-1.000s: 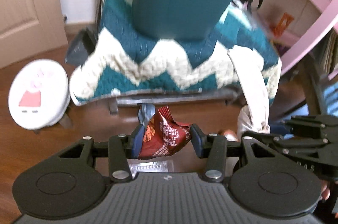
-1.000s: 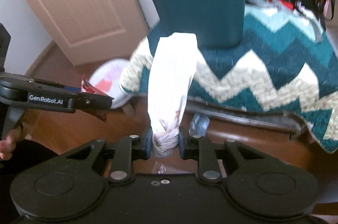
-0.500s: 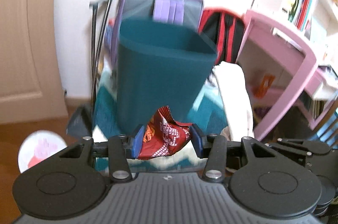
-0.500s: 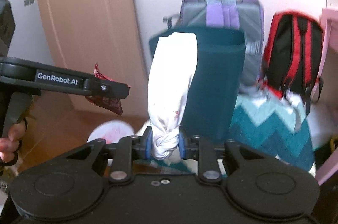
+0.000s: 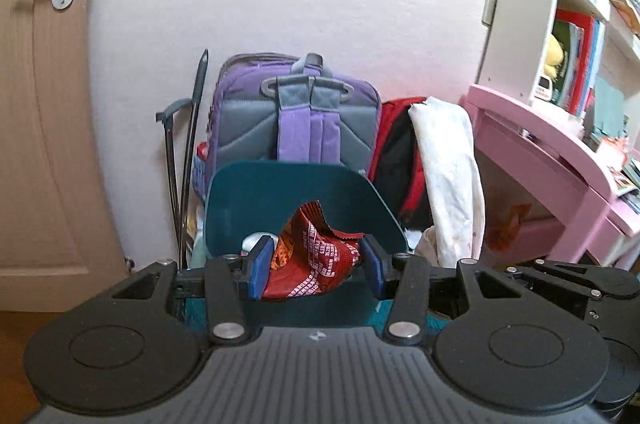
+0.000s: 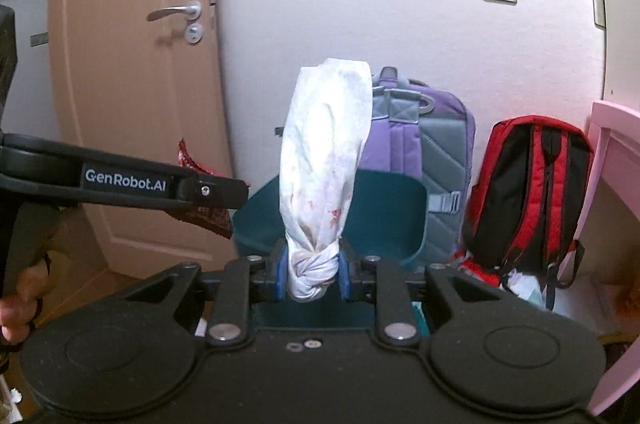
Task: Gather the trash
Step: 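Lift the red wrapper and white sock up over the teal wastebasket, then open both tools to drop the wrapper and sock into the wastebasket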
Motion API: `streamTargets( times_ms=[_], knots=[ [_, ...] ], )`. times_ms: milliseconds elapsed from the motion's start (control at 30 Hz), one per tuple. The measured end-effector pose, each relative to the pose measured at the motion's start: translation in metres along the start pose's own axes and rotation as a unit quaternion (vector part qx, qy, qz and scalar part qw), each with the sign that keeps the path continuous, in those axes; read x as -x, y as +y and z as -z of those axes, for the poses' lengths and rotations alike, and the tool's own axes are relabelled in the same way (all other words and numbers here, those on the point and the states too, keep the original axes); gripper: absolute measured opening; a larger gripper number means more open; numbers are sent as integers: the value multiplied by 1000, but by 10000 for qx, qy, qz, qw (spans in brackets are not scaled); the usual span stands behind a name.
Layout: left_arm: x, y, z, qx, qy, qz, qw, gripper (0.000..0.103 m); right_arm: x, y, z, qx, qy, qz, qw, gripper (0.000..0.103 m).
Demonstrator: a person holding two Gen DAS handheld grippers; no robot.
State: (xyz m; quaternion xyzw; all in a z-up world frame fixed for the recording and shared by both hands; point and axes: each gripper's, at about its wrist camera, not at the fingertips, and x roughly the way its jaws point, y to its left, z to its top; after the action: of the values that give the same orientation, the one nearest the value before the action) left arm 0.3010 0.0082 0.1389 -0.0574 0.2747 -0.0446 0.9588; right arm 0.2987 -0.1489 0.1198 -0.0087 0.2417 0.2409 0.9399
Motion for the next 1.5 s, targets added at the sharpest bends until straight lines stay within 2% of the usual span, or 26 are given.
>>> streamTargets(
  times_ms=[133,300,567,833,1100,1233,1400,1500],
  knots=[
    [-25,-3,-17,-88,79,-22,9999,46,-31,-14,-9,-50,170,102,9998,23],
    [-64,1,-21,-181,315,-106,9993,46,-67,-25,-8,-131,453,121,9988,23],
    [-127,17,-15,3,813,-94,9966,46,-111,-31,0,-11,875,38,9962,23],
    [-166,27,-5,-5,1253,-141,9920,47,-140,-31,2,187,1217,-8,9924,25],
    [-182,30,4,87,1449,-168,9893,47,-147,-33,6,99,1321,42,9912,32],
    [-180,28,3,84,1373,-165,9904,67,-145,-32,5,93,1323,67,9911,36],
    [-169,28,0,158,1276,-195,9915,67,-138,-28,3,182,1270,90,9917,37],
    [-159,28,-2,165,1202,-253,9923,72,-129,-24,1,189,1220,107,9923,38]
  ],
)
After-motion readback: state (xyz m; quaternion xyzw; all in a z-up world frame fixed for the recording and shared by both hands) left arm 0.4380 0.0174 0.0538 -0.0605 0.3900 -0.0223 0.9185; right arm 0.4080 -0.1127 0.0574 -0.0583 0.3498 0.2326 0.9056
